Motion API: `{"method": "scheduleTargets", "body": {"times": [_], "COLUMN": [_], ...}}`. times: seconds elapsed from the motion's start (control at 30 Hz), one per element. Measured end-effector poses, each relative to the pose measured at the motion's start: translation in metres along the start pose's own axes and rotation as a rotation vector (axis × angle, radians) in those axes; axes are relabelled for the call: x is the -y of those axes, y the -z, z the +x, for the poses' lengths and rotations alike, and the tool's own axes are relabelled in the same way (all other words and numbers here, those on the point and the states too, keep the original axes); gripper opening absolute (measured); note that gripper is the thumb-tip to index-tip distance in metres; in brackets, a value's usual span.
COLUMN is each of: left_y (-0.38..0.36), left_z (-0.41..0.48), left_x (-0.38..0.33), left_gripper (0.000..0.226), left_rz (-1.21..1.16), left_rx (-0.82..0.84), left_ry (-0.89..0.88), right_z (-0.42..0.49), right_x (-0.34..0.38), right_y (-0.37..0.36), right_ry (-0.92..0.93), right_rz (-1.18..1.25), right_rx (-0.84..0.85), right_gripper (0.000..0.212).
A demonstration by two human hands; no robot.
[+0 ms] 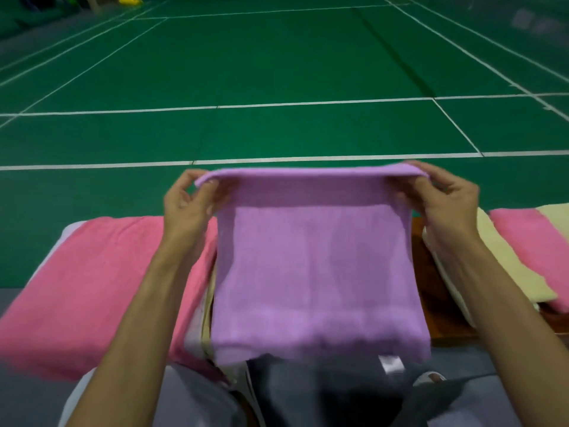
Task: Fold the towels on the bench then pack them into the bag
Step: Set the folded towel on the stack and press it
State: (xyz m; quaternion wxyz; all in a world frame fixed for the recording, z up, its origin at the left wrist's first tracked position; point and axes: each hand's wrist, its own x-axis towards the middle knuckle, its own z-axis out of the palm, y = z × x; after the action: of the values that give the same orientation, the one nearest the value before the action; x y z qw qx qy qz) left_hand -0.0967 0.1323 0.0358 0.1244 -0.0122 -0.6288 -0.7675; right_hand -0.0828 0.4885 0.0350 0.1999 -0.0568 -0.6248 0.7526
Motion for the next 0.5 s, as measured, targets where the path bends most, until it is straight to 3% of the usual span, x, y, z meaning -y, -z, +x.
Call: {"method": "scheduleTargets", "body": {"times": [0.1, 0.23, 0.37, 0.43, 0.5], "left_y": [-0.006, 0.004, 0.029, 0.047, 0.065], "left_z": [0.005, -0.006, -0.03, -0.041, -0.049], "left_x": [-0.026, -0.048, -0.038, -0.031, -0.024], "left_gripper": [0.015, 0.019, 0.007, 0.022, 0.034], "left_rz": [-0.114, -0.156, -0.083, 0.073, 0.378], "left_rx": [0.008, 0.084, 0.153, 0.23, 0.399], "left_ry": [-0.195, -0.289, -0.174, -0.042, 0.106], "right_z": [0.002, -0.005, -0.016, -0.023, -0.028], "right_x": [0.026, 0.05, 0.055, 0.062, 0.068], "right_y": [0.0, 0.012, 0.034, 0.05, 0.063], "right_ry": [0.174, 0.295, 0.317, 0.191, 0.0], "right_rz": [0.203, 0.213, -0.072, -0.26, -0.524], "right_rx": [0.015, 0.101, 0.218, 0.392, 0.649], "right_gripper": [0.017, 0.014, 0.016, 0.026, 0.027]}}
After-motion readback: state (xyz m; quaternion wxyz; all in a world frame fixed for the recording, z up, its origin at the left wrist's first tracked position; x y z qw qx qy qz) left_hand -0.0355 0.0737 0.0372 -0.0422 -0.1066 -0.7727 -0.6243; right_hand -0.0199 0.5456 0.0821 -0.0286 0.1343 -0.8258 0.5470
